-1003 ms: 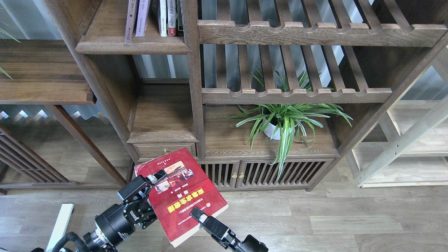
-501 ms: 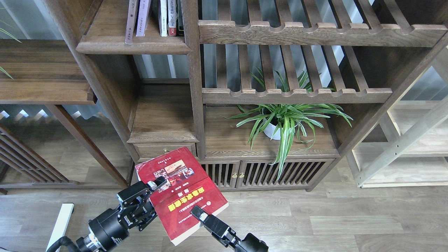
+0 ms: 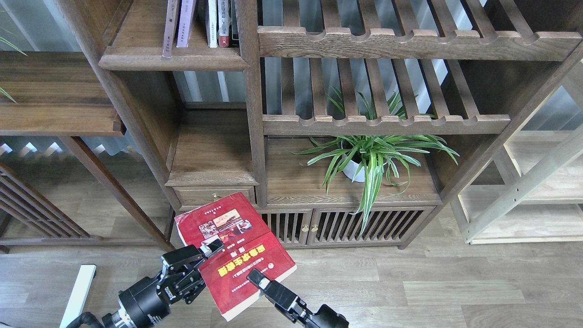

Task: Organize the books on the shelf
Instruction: 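Grasp the red book with the left gripper and release the right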

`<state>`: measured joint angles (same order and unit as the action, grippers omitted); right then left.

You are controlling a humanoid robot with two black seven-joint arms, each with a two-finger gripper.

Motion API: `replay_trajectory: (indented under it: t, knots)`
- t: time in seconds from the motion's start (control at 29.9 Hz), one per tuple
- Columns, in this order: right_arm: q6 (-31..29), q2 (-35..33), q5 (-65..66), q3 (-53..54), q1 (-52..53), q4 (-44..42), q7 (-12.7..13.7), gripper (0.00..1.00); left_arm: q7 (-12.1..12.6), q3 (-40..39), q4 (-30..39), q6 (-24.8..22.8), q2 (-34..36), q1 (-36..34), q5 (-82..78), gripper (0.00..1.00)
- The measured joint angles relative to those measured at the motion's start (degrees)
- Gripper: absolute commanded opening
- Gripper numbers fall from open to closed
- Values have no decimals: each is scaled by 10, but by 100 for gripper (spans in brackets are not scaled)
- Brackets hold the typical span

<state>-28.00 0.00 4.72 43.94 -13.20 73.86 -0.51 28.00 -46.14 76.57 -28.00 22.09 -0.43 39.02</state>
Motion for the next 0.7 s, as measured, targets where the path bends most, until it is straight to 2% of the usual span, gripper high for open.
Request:
replay_trajectory:
  t: [0.07, 0.17, 0.53, 0.7]
  knots:
    - [0, 0, 0, 0, 1, -1, 0, 4, 0, 0, 0, 0, 0, 0, 0, 6]
    - [0, 0, -1, 0, 1, -2, 0, 4, 0, 0, 0, 0, 0, 0, 0, 4]
    - [0, 0, 0, 5, 3, -8, 0, 5, -1, -7, 1, 0, 0, -1, -41, 1]
    - [0, 0, -1, 6, 3, -10, 0, 12, 0, -18, 2, 0, -1, 3, -58, 0]
